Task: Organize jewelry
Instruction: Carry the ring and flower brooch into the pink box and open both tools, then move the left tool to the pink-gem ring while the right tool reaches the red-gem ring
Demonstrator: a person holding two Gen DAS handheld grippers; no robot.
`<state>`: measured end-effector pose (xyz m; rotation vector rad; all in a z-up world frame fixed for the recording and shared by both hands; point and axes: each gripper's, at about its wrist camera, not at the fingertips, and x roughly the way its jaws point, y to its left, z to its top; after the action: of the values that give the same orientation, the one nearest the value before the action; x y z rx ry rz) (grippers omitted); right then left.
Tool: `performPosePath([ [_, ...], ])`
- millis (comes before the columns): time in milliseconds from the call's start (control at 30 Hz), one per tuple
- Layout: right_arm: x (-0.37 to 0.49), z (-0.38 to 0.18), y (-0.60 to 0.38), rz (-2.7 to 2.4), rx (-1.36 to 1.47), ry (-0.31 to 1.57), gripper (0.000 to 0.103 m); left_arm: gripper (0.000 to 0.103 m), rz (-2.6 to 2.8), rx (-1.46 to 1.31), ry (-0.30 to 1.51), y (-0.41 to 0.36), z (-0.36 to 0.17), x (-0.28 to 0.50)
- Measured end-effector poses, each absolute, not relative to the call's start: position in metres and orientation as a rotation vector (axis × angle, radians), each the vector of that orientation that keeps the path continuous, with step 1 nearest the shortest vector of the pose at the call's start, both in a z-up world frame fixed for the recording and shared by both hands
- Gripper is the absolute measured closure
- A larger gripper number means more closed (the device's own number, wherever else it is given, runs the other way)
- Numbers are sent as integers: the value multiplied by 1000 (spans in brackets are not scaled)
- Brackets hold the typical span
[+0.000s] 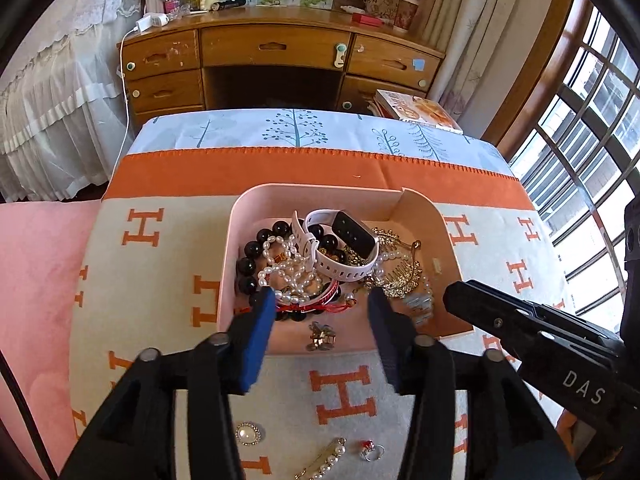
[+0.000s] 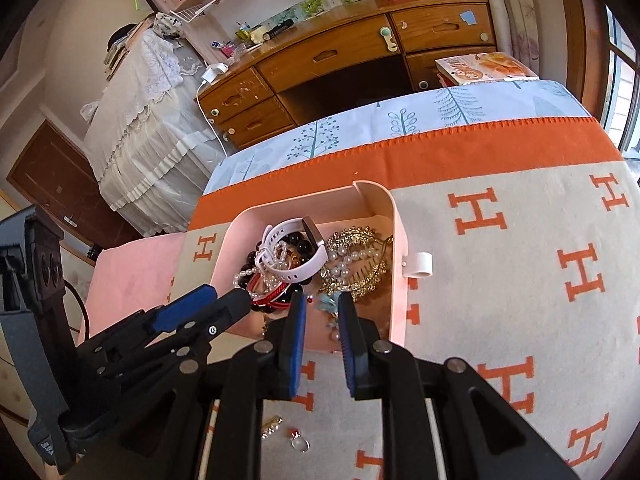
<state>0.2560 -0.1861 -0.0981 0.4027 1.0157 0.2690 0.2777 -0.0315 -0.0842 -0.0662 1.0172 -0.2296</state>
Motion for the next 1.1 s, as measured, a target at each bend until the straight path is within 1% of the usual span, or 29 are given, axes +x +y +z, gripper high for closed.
performPosePath([
  [267,240,-88,-188,265,415,983,84,47,-200,-63,960,-18,-67,259],
  [500,210,-72,-178,284,360,932,84,46,-167,-61,918,1,-50,222],
  [700,173,-61,-167,321,327,902,84,46,-123,-75,874,27,-43,176],
  [867,143,-63,-158,335,282,904,84,46,-104,-88,899,44,-55,139],
  [1100,105,-85,-146,328,187,909,84,46,-114,-39,996,50,-98,96],
])
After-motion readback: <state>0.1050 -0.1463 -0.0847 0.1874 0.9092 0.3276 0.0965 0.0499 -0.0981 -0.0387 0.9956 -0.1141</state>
